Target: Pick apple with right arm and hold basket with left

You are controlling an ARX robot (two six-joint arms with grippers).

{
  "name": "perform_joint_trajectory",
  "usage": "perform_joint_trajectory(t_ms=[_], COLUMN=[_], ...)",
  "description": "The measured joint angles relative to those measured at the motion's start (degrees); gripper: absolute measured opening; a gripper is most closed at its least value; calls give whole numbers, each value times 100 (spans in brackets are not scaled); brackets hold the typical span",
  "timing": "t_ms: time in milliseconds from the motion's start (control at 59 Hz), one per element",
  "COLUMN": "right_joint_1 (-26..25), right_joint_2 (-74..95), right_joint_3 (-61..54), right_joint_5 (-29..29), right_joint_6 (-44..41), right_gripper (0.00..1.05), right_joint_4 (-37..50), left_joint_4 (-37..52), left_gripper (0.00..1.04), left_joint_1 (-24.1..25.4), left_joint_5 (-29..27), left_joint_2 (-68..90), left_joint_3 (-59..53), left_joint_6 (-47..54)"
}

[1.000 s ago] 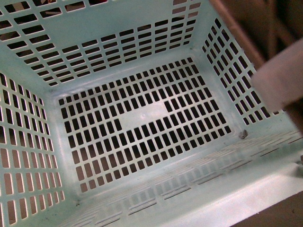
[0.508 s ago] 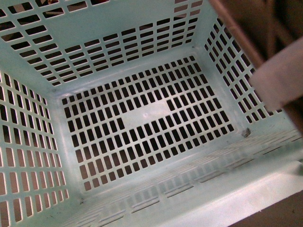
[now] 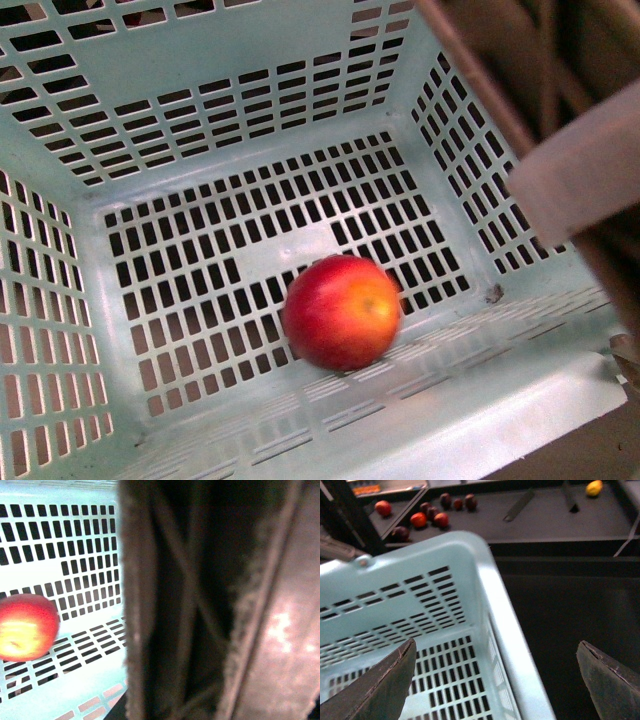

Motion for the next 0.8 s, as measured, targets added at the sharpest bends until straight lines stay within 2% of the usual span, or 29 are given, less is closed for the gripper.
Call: perform_joint_trajectory(t_ms=[136,288,508,610,644,763,797], right_joint_1=[-319,-763,-964,-1182,-1298,-1464,-1534], right_joint_2=[-372,-1008,-1397,-1475,-1567,-1816,-1945], right_joint_3=[-195,-688,-962,-1320,-1574,-1882,-1978], right_joint_5=[542,1078,1217,284,-177,-597,-684], right_joint_6=[-81,-114,-116,-468,-654,-859,-920], right_gripper=[96,96,96,86,79,65,58], right_joint_4=[-105,-610,-785,192,752,1178,1187], left_joint_4=[0,0,0,0,0,0,0], left_gripper=[15,15,15,15,15,15,15], left_joint_1=[0,0,-2,-2,-2,0,-2], left_joint_5=[4,17,26,20,44,55,50], left_joint_2=[0,0,0,0,0,0,0], left_joint_3=[0,0,0,0,0,0,2], left_joint_6=[2,28,-44,-15,-20,-39,-28])
